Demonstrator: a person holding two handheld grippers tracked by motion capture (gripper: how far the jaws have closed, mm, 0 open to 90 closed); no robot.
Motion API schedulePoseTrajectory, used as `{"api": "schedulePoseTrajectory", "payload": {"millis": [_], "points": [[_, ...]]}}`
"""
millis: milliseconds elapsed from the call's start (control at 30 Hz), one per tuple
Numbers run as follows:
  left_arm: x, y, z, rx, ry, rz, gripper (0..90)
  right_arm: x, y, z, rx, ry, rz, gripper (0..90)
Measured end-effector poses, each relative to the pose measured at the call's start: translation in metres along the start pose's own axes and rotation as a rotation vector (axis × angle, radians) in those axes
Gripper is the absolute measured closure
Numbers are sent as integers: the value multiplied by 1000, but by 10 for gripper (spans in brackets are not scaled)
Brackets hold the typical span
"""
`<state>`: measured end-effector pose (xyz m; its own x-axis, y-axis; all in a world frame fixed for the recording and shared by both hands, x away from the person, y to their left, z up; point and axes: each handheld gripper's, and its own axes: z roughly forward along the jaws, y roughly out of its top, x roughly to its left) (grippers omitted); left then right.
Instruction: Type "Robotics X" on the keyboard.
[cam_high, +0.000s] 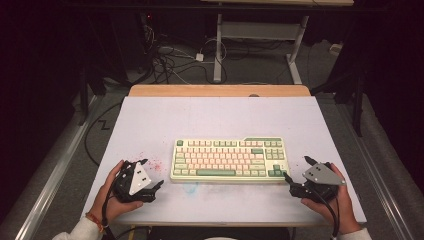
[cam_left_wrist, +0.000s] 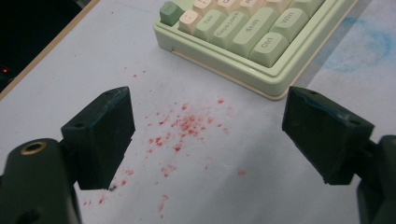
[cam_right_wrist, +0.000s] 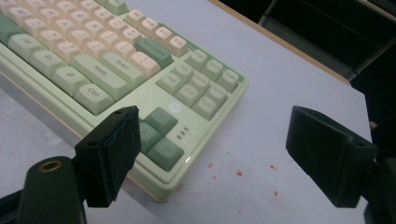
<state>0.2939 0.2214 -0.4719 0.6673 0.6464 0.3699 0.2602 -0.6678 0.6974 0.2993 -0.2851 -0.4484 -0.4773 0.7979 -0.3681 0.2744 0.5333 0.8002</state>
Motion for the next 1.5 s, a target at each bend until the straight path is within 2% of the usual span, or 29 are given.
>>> {"api": "schedulePoseTrajectory", "payload": {"millis": [333,467,733,833,967,1067,1167,1400,1500], "points": [[3,-7,3,9,-16,-21,164,-6,-14,-3,8,-4,33,186],[4,-11,5,18,-36,-29,164,-8,-22,-3,20,2,57,187],[0,-21,12,49,-80,-39,164,-8,-36,-2,37,5,68,193],[-1,-22,12,47,-75,-53,164,-8,-36,-3,31,16,73,193],[-1,-23,10,38,-65,-65,164,-5,-35,-1,27,22,58,193],[-2,-22,9,31,-57,-50,164,-2,-34,-1,20,27,38,193],[-2,-22,7,22,-51,-51,164,-1,-33,-4,5,23,52,193],[-2,-23,5,5,-40,-46,164,1,-29,-8,-19,15,30,193],[-2,-23,6,11,-40,-46,164,0,-29,-8,-20,16,39,193]]}}
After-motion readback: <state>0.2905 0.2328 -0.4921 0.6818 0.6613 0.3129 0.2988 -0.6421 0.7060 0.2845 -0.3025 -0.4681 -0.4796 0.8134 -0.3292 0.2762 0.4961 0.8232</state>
